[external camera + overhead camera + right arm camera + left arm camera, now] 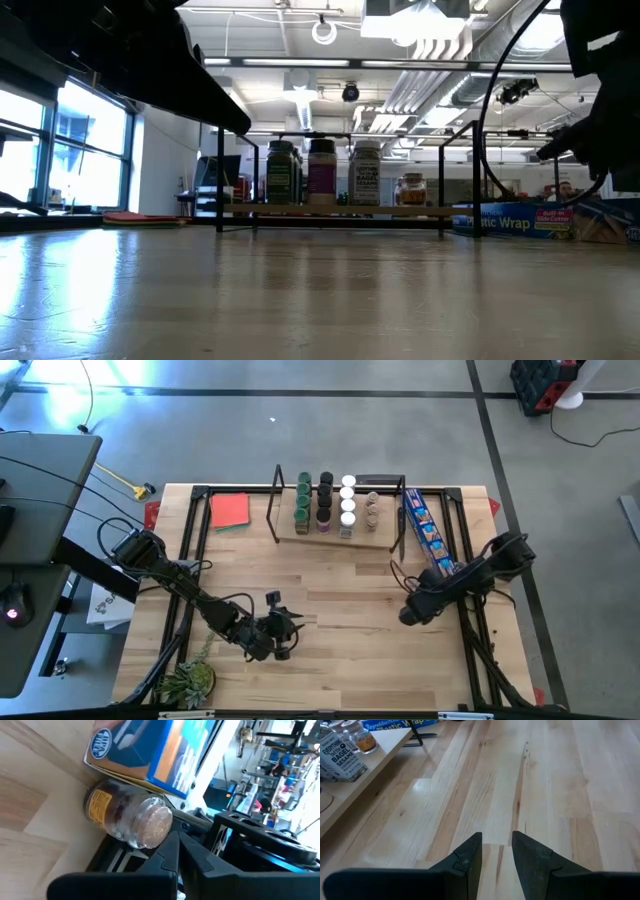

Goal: Shelf spices
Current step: Put the brown seasoning bottle with the other brown seasoning bottle on the shelf

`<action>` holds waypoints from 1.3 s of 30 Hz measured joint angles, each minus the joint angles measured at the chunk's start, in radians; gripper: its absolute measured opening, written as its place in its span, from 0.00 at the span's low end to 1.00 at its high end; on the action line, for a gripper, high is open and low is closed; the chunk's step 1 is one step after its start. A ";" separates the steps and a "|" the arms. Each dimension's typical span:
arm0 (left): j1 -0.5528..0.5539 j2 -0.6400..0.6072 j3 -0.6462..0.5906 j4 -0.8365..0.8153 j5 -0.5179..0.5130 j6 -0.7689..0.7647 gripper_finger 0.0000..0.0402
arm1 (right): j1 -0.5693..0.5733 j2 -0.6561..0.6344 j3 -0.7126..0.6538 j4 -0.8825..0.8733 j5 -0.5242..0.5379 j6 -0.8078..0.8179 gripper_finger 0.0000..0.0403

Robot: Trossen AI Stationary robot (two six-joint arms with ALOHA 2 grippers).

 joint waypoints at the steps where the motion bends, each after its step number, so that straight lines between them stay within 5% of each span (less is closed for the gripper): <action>1: 0.000 0.000 0.000 0.002 0.000 0.000 0.26 | 0.000 0.003 0.002 0.018 -0.002 -0.002 0.00; 8: -0.001 0.000 0.000 0.003 0.002 0.000 0.26 | 0.001 0.007 0.021 0.066 0.014 0.013 0.00; 19: -0.001 0.000 0.000 0.003 0.005 0.000 0.26 | 0.000 0.005 0.268 0.080 0.057 -0.089 0.00; 34: -0.001 0.000 0.000 0.003 0.015 -0.001 0.26 | 0.030 0.003 0.692 -0.031 0.430 -0.184 0.00; 39: -0.001 0.000 0.000 0.003 0.024 -0.001 0.26 | 0.073 -0.005 0.759 -0.031 0.445 -0.276 0.06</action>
